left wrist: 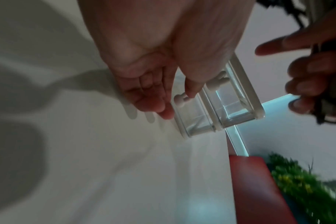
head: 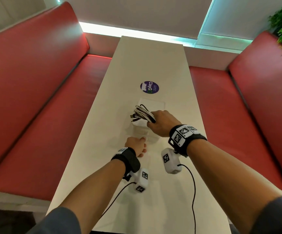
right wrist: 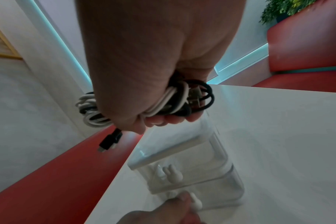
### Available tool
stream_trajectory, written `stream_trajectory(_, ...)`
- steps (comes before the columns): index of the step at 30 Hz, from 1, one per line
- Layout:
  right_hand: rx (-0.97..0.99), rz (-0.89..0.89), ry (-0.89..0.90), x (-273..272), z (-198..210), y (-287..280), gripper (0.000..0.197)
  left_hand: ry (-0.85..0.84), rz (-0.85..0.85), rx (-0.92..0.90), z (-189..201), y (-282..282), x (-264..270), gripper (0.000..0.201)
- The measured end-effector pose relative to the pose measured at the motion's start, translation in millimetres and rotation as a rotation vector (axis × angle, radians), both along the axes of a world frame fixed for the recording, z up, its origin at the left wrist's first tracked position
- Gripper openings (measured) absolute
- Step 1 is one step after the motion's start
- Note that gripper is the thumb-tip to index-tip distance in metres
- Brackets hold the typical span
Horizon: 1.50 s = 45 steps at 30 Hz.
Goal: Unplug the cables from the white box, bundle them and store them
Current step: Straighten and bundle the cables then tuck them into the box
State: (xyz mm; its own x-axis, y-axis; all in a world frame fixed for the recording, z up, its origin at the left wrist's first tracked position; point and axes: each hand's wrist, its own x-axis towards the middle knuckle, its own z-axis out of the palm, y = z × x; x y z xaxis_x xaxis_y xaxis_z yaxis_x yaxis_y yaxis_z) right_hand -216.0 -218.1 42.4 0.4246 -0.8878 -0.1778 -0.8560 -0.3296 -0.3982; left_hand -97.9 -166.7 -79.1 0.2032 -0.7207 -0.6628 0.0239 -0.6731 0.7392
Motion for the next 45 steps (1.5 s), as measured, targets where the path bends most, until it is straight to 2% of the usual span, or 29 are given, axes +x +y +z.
stream_trajectory(5,0.092,-0.02,0.055,-8.1,-17.5,4.4,0.011,0.207,0.09,0.082,-3.5,-5.3,-1.0,0.02)
stream_trajectory(7,0.086,-0.028,0.05,-11.4,-19.0,3.8,0.01,0.253,0.061,0.117,-3.6,-0.8,2.1,0.016)
stream_trajectory(9,0.081,-0.046,0.041,-14.1,-18.1,1.0,0.009,0.273,-0.048,0.16,-2.5,9.5,7.3,0.016)
stream_trajectory(12,0.084,-0.05,0.039,-18.2,-17.2,-0.6,0.008,0.216,-0.263,0.213,1.8,20.8,25.7,0.028)
stream_trajectory(14,0.088,-0.047,0.043,-19.5,-18.0,0.5,0.008,0.14,-0.318,0.246,8.4,18.6,42.7,0.023)
stream_trajectory(17,0.087,-0.05,0.043,-18.6,-18.7,-0.1,0.008,0.022,-0.314,0.254,21.5,7.1,63.8,0.011)
stream_trajectory(20,0.083,-0.056,0.044,-17.1,-16.9,-1.5,0.008,-0.063,-0.239,0.173,27.9,-3.8,70.7,0.018)
stream_trajectory(22,0.087,-0.059,0.047,-16.7,-16.9,-1.7,0.01,-0.102,-0.248,0.108,27.5,-5.6,68.0,0.027)
stream_trajectory(26,0.087,-0.07,0.047,-16.8,-17.9,-0.8,0.007,-0.359,-0.517,0.019,29.4,-0.9,61.1,0.027)
stream_trajectory(28,0.087,-0.082,0.037,-17.3,-18.2,0.3,0.007,-0.467,-0.702,0.031,36.1,-1.1,65.6,0.031)
stream_trajectory(31,0.092,-0.087,0.033,-16.9,-18.8,2.1,0.011,-0.4,-0.977,0.182,51.9,0.0,73.0,0.032)
stream_trajectory(33,0.093,-0.084,0.03,-17.1,-19.2,2.9,0.01,-0.411,-1.043,0.214,61.7,-2.6,76.2,0.031)
stream_trajectory(35,0.086,-0.076,0.039,-18.3,-18.7,3.7,0.011,-0.529,-0.952,0.136,65.5,-12.9,80.5,0.026)
stream_trajectory(37,0.058,-0.064,0.066,-19.6,-16.4,5.9,0.014,-0.642,-0.678,-0.069,64.4,-27.4,86.2,0.028)
stream_trajectory(39,0.01,-0.055,0.086,-20.6,-14.2,10.2,0.015,-0.653,-0.473,-0.318,66.3,-38.9,88.2,0.036)
stream_trajectory(40,-0.005,-0.053,0.085,-21.0,-13.9,13.3,0.015,-0.652,-0.479,-0.415,66.4,-44.8,87.1,0.04)
stream_trajectory(42,-0.007,-0.041,0.09,-21.4,-14.5,22.1,0.016,-0.661,-0.599,-0.532,65.9,-52.5,80.6,0.045)
stream_trajectory(45,-0.005,0.012,0.154,-20.8,-25.2,38.8,0.018,-0.758,-0.78,-0.554,56.5,-57.4,72.7,0.041)
